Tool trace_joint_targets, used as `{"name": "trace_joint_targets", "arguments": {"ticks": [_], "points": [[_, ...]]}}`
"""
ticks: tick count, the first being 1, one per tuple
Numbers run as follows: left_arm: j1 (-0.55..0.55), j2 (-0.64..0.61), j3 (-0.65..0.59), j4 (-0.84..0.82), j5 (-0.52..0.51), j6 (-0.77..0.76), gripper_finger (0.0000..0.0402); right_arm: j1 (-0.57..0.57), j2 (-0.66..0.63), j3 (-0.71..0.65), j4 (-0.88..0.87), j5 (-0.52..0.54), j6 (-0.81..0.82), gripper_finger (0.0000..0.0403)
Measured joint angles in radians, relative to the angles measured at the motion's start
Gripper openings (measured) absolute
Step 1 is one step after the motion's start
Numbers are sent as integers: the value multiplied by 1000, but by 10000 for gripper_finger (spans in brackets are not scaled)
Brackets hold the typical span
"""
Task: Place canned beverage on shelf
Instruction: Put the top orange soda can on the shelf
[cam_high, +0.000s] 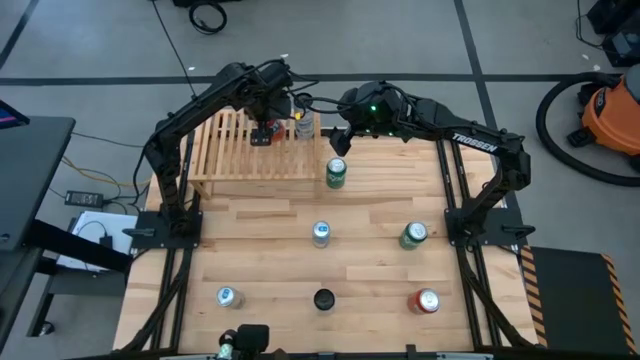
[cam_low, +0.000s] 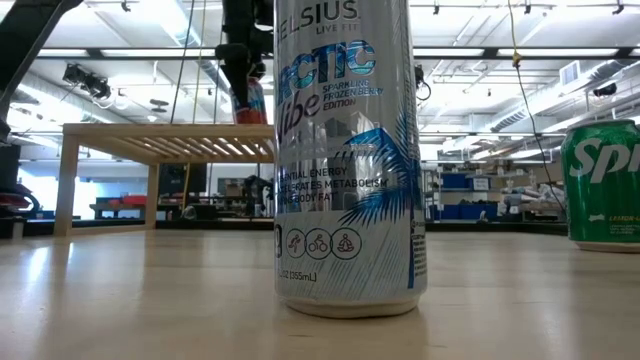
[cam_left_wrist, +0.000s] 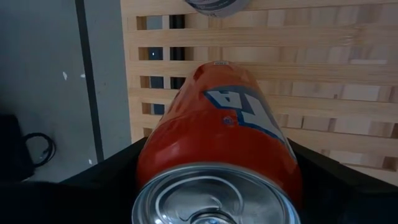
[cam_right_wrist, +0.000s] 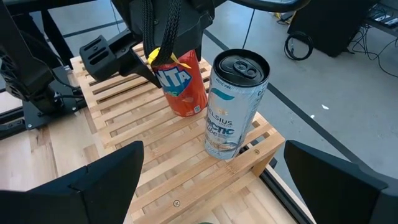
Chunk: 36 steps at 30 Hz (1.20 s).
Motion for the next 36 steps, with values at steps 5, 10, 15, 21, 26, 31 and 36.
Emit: {"name": "trace_joint_targets", "arguments": {"ticks": [5,10,15,21,26,31,36], "points": [[0,0,0,-1,15,2,319,0,0,0,0,0,0,398],[0,1,-1,-2,29,3,355,0,0,0,0,0,0,398],[1,3,-3,1,14,19,387,0,0,0,0,0,0,398],[1,3,-2,1,-26,18,391,0,0,0,0,0,0,398],[2,3,-2,6,-60,16,391,0,0,0,0,0,0,398],[2,2,40,16,-87,-1,391,0,0,0,0,0,0,398],[-7,0,106,-12,-89,-29,391,0,0,0,0,0,0,398]]}}
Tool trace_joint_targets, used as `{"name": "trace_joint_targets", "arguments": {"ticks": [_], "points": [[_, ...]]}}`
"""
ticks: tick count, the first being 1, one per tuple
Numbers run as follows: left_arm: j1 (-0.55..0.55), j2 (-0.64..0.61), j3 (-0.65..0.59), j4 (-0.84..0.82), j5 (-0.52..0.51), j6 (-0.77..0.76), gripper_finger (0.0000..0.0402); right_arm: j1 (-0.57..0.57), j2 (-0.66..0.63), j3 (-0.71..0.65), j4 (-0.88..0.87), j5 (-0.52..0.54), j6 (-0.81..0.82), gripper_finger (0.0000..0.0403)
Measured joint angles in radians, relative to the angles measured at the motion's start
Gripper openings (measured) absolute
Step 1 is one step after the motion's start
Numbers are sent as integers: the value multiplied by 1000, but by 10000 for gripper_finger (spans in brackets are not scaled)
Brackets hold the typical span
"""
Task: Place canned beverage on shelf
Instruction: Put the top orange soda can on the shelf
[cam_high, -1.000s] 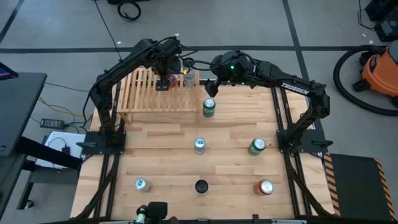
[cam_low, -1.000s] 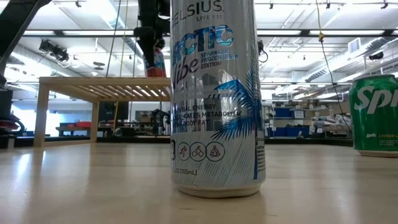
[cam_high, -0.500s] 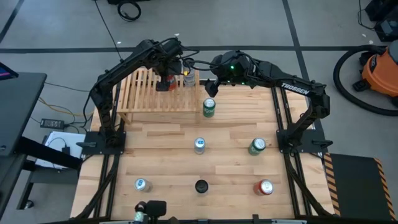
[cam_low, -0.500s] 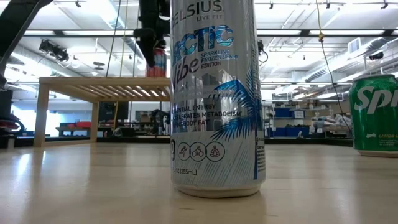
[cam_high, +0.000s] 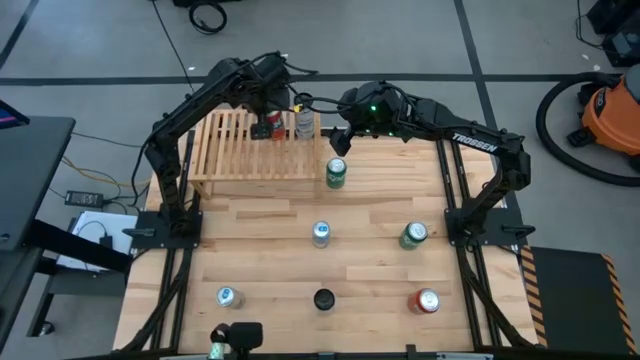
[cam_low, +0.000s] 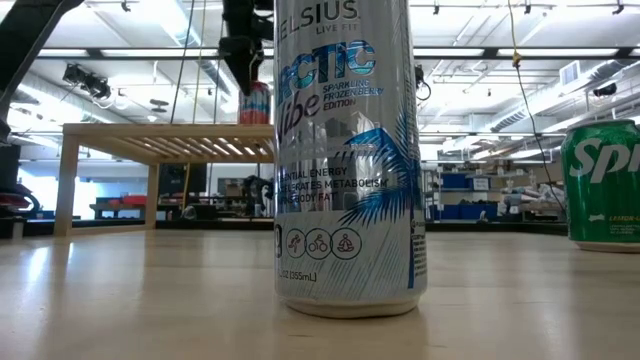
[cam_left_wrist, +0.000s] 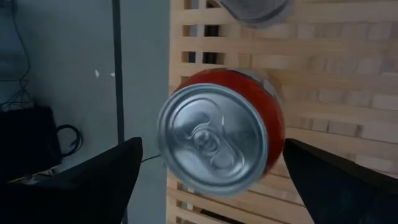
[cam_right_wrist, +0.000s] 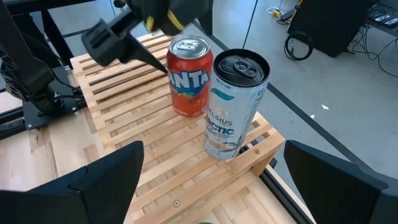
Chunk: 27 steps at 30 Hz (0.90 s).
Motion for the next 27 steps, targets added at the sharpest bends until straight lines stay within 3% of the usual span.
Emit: {"name": "trace_joint_targets", "arguments": {"ticks": [11,27], "points": [[-3,0,30,-35,1,-59,392,0,0,0,0,0,0,398],[-5,0,30,56,49,-117,392,0,0,0,0,0,0,398]]}}
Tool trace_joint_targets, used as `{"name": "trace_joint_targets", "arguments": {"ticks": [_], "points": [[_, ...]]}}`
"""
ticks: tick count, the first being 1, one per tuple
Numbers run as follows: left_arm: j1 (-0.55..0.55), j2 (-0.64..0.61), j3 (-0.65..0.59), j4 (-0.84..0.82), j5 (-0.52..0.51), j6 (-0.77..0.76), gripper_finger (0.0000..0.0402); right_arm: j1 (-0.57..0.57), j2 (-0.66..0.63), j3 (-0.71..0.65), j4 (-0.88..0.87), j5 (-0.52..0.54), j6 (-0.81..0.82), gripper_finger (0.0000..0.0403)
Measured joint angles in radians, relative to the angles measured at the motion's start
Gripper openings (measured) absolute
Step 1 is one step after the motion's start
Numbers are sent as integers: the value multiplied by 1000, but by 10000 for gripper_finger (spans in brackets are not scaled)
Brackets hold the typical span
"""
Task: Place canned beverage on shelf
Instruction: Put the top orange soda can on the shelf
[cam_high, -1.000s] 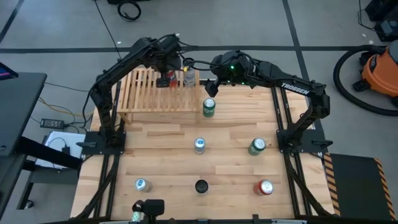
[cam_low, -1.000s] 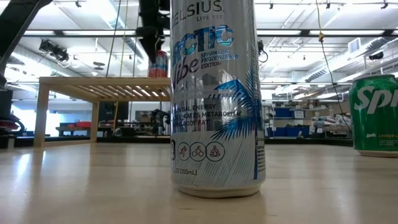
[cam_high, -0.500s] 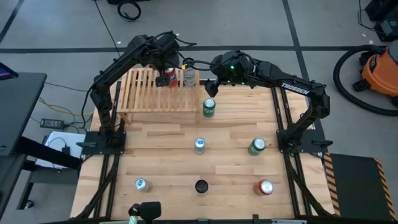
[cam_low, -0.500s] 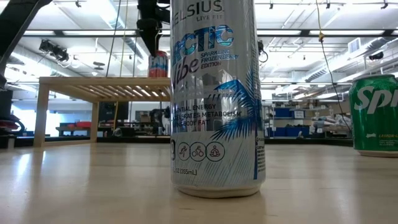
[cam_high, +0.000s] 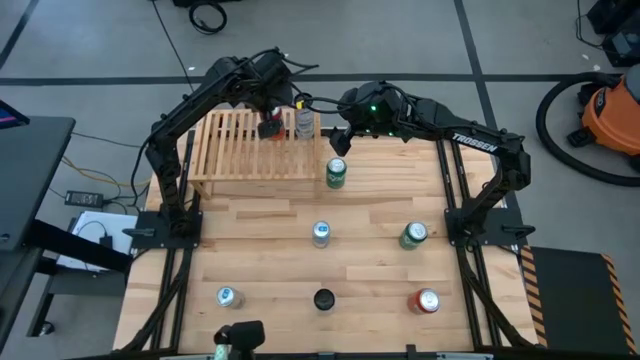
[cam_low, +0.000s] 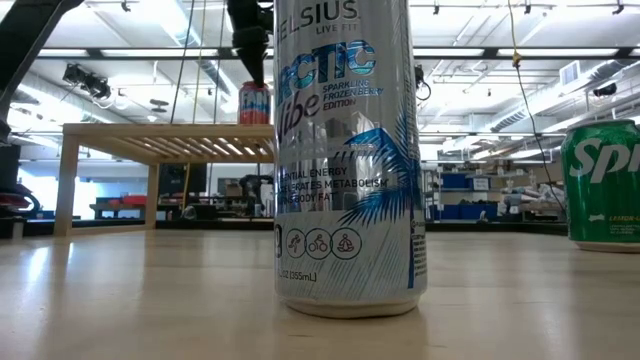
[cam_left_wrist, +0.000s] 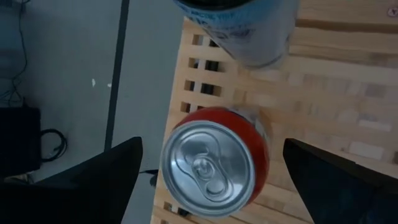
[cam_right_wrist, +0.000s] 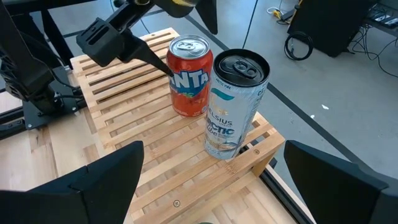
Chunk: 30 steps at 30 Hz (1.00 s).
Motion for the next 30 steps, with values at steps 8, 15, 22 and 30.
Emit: {"name": "trace_joint_targets", "arguments": {"ticks": [8,15,22,30], "points": [[17,18,-3,17,10,-22,392,0,0,0,0,0,0,398],[18,35,-4,7,10,-21,392,0,0,0,0,0,0,398],[19,35,-4,-22,0,-21,392,0,0,0,0,0,0,398],[27,35,-4,-33,6,-20,392,0,0,0,0,0,0,398]]}}
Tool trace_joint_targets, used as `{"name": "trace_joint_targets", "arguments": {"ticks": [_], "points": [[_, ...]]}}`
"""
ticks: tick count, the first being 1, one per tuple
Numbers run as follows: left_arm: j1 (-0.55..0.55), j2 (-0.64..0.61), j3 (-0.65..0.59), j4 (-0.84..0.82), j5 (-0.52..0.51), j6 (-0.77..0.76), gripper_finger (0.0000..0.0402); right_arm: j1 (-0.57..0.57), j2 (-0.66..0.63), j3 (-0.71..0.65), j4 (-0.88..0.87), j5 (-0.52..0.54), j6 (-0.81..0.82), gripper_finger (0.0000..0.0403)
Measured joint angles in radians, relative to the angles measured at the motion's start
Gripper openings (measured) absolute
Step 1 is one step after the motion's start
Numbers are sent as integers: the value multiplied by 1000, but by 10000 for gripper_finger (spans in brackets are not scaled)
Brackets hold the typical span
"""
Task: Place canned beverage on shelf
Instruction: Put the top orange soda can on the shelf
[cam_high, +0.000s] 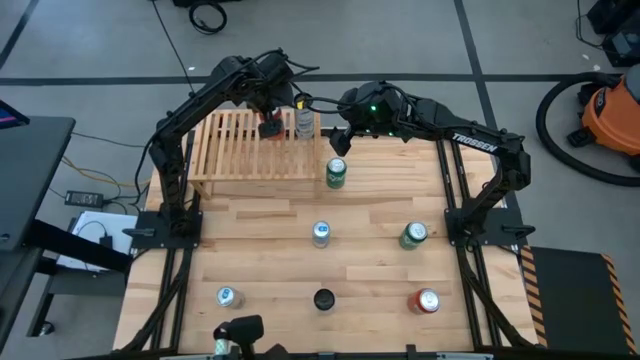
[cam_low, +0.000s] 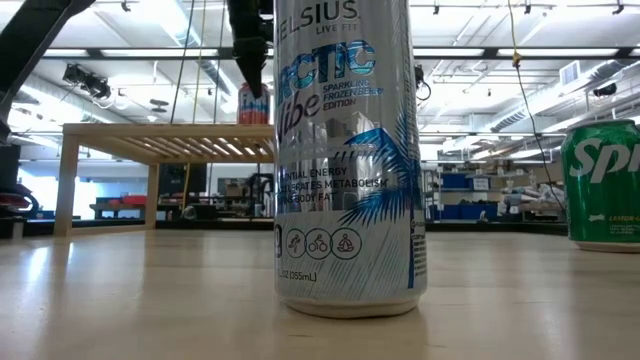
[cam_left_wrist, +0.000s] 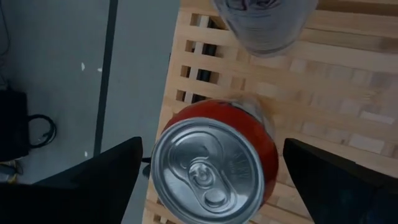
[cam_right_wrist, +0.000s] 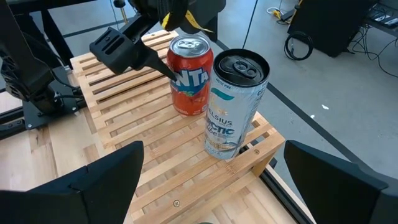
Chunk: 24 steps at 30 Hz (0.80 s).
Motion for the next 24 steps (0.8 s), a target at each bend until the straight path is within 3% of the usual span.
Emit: {"name": "trace_joint_targets", "arguments": {"ticks": [24], "points": [[-4,2,1,-50,31,126,392,0,0,0,0,0,0,398]]}}
